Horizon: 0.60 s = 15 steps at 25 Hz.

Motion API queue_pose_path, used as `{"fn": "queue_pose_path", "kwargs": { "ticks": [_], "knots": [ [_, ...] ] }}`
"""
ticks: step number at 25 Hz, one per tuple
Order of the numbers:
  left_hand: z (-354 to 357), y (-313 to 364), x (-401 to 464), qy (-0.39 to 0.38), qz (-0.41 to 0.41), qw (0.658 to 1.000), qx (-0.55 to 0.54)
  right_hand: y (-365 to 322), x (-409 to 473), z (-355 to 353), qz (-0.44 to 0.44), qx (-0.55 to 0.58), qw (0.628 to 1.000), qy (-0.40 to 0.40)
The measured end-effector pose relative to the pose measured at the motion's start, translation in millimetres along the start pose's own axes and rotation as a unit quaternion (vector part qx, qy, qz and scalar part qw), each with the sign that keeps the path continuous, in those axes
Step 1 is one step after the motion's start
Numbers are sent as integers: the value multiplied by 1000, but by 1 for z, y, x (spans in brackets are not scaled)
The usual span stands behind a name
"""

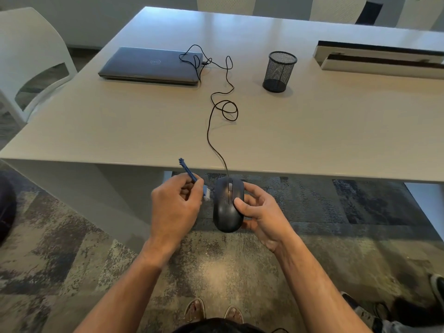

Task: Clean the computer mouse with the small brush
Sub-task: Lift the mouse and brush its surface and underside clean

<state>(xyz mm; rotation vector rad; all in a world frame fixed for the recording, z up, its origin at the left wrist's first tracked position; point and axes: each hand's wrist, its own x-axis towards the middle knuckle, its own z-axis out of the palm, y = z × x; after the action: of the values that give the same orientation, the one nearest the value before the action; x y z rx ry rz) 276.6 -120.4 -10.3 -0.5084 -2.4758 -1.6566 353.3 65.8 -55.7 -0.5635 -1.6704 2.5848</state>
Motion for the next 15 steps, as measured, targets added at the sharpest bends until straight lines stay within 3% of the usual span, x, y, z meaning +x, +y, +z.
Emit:
{"fn": "queue_pose_path", "kwargs": {
  "ticks": [2,4,6,9,11,12,15],
  "knots": [
    [-6,1,4,-19,-17,998,-50,1,0,-1,7,-2,1000,-6],
    [-6,6,4,-112,-38,984,-130,1,0,-2,10,-5,1000,-16],
    [0,9,2,-152,-28,983,-103,2,0,-2,9,-7,1000,-28],
    [6,8,5,-56,12,998,22,2,-2,-1,12,-8,999,-29],
    [3,6,10,-9,20,999,49,2,-2,-2,16,-5,999,-27],
    [1,4,13,-22,9,999,24,2,-2,-2,16,-3,999,-28],
    [1,10,10,-152,-32,983,-96,2,-2,-4,22,4,999,-39]
  ]
}}
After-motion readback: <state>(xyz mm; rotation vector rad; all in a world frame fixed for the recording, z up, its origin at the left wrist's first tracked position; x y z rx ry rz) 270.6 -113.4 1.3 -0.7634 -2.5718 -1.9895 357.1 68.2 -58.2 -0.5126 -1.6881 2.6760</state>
